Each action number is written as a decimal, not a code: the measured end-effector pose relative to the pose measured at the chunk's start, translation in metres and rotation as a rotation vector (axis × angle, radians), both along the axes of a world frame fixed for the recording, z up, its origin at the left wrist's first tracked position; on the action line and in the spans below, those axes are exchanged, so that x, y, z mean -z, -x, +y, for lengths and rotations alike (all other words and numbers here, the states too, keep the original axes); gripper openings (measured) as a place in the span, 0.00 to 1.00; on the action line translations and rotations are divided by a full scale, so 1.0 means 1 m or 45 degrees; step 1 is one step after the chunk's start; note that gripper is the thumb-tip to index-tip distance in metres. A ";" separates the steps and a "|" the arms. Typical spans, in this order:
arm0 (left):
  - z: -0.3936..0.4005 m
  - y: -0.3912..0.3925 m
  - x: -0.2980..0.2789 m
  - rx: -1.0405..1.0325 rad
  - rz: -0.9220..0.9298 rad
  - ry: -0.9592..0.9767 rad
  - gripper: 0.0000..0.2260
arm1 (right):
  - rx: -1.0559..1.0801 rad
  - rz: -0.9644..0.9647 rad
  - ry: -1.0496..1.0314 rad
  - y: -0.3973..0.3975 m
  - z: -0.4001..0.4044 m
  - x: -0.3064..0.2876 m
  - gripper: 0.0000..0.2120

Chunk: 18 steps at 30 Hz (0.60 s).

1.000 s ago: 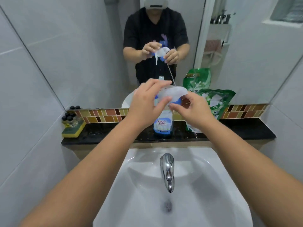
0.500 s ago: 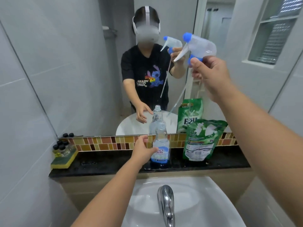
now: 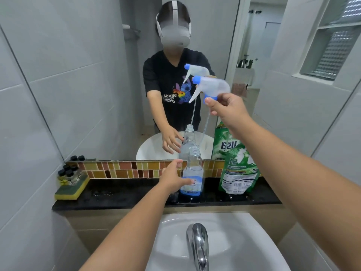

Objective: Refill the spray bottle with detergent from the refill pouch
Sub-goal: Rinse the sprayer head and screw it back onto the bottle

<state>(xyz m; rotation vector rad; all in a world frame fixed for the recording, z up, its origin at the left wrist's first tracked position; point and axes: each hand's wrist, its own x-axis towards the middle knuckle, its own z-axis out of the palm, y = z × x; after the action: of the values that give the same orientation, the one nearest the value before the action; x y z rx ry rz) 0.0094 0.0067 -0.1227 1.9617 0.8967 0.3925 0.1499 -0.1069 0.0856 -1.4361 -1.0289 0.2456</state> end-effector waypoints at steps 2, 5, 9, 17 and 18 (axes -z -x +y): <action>-0.001 0.000 0.000 0.012 -0.001 0.000 0.38 | 0.032 0.014 0.080 0.003 0.003 0.016 0.08; -0.001 -0.001 0.005 -0.009 0.037 -0.092 0.36 | 0.042 0.118 0.235 0.005 0.007 0.042 0.13; 0.002 -0.001 0.009 -0.004 0.058 -0.098 0.31 | 0.021 0.257 0.395 0.005 0.009 0.070 0.20; 0.014 -0.004 0.017 -0.030 0.108 -0.094 0.26 | -0.016 0.468 0.500 0.008 0.011 0.116 0.17; 0.014 -0.005 0.017 -0.041 0.104 -0.111 0.26 | -0.016 0.482 0.487 0.007 0.011 0.119 0.17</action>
<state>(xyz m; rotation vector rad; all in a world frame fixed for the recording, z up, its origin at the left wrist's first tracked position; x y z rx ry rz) 0.0144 0.0210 -0.1395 2.0573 0.9783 0.3780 0.1429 -0.0957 -0.0333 -1.6422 -0.7016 0.7256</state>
